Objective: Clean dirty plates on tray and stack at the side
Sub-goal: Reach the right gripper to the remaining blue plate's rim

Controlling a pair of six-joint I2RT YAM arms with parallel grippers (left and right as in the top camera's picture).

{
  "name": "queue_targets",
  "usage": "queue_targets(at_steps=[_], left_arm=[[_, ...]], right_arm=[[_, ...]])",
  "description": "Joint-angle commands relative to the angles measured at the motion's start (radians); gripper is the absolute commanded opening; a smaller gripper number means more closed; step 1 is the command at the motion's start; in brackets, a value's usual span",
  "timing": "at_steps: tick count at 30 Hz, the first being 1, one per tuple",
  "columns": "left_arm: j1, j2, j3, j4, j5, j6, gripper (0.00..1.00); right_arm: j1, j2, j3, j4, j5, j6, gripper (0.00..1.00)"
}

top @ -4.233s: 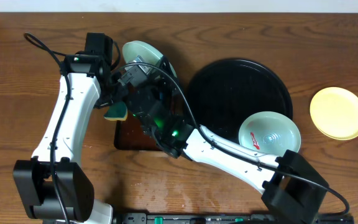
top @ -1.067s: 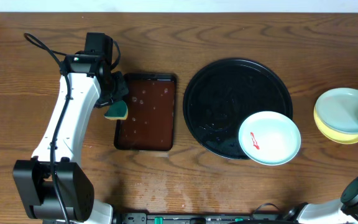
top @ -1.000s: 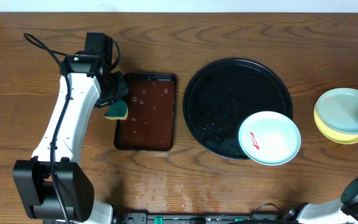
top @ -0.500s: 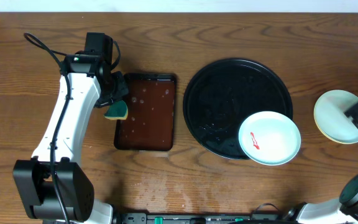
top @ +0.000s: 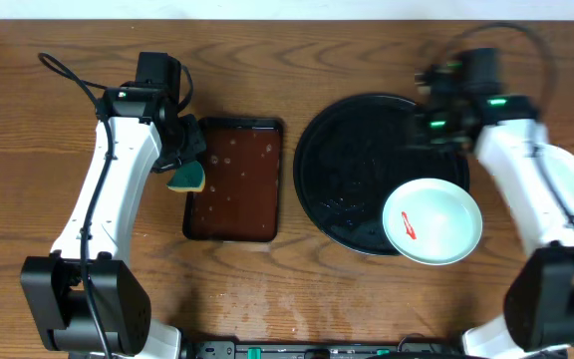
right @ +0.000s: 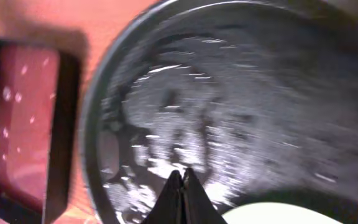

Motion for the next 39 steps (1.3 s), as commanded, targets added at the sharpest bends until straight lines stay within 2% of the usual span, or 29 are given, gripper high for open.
queue_targets(at_steps=[1,7,12,16,24,39], left_arm=[[0.002,0.003,-0.006,-0.001,-0.006,0.01,0.08],[0.002,0.003,-0.006,0.001,-0.006,0.01,0.08],[0.002,0.003,-0.006,0.001,-0.006,0.01,0.08],[0.002,0.003,-0.006,0.001,-0.006,0.01,0.08],[0.002,0.003,-0.006,0.001,-0.006,0.01,0.08],[0.002,0.003,-0.006,0.001,-0.006,0.01,0.08]], right_arm=[[0.151,0.081,-0.003,0.04,0.079,0.1,0.01],[0.327,0.226,-0.003,0.179,0.123,0.148,0.01],[0.412,0.309,-0.003,0.271,0.185,0.172,0.01],[0.444,0.333,-0.003,0.267,0.247,0.22,0.01],[0.456,0.335,-0.005,0.209,0.245,0.298,0.01],[0.529,0.335,-0.018,0.227,0.19,0.306,0.01]])
